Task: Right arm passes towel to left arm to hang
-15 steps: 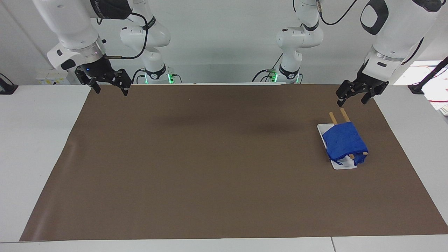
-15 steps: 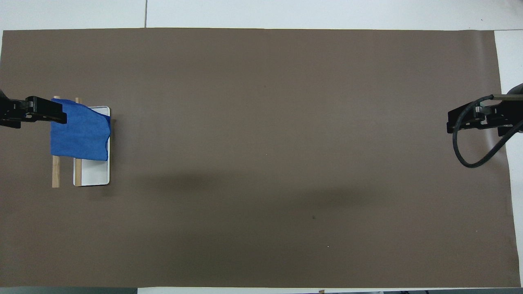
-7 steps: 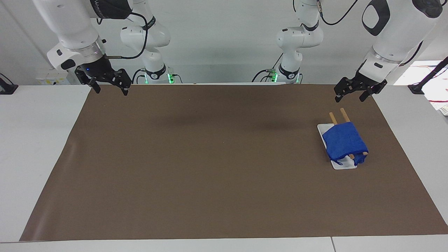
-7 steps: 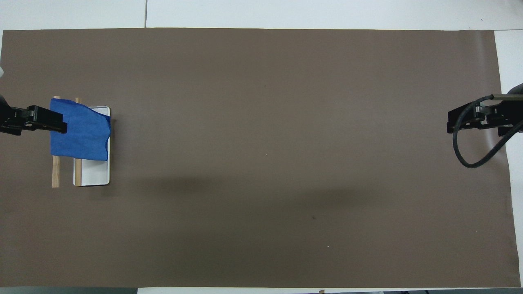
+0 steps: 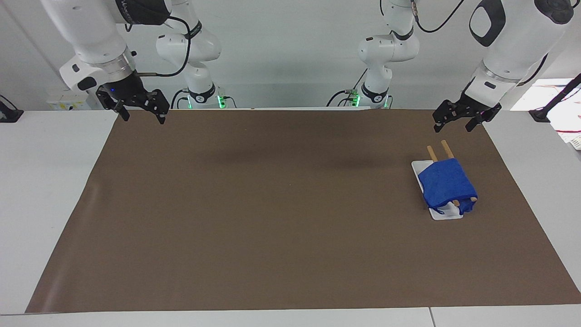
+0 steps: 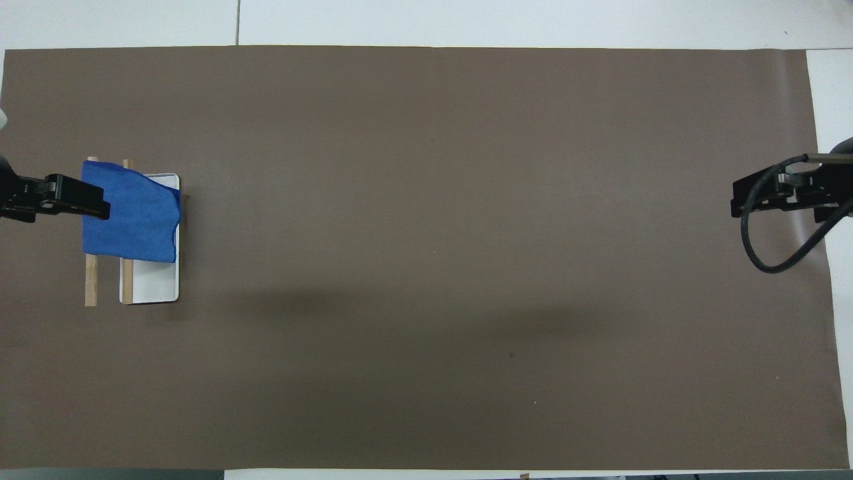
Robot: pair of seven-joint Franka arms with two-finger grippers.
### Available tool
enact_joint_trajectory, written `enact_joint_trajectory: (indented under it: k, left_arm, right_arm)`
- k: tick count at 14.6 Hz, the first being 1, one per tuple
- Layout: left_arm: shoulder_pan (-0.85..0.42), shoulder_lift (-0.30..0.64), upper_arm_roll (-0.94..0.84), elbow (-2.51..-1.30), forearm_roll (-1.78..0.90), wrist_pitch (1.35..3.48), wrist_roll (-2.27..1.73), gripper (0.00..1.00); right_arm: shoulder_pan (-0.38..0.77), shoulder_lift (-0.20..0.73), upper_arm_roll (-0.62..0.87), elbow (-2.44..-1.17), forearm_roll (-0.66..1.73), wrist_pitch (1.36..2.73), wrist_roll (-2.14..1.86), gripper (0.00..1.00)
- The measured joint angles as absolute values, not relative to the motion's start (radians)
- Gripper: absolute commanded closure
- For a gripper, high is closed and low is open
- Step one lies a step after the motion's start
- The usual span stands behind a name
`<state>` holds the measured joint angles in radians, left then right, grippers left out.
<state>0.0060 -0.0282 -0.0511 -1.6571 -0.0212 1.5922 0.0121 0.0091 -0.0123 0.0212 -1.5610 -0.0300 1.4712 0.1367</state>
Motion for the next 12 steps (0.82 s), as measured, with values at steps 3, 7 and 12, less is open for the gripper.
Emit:
enact_joint_trajectory:
  k: [3, 7, 12]
  left_arm:
    - [0.006, -0.028, -0.051, -1.657, -0.021, 1.592, 0.013, 0.00]
    - [0.006, -0.028, -0.051, -1.657, -0.021, 1.592, 0.013, 0.00]
    - [0.006, -0.028, -0.051, -1.657, -0.021, 1.591, 0.013, 0.00]
  right_arm:
    - [0.007, -0.012, 0.021, -1.561, -0.030, 1.471, 0.137, 0.00]
    - [0.008, -0.012, 0.021, -1.561, -0.030, 1.471, 0.134, 0.00]
    - [0.007, -0.012, 0.021, -1.561, -0.030, 1.477, 0.089, 0.00]
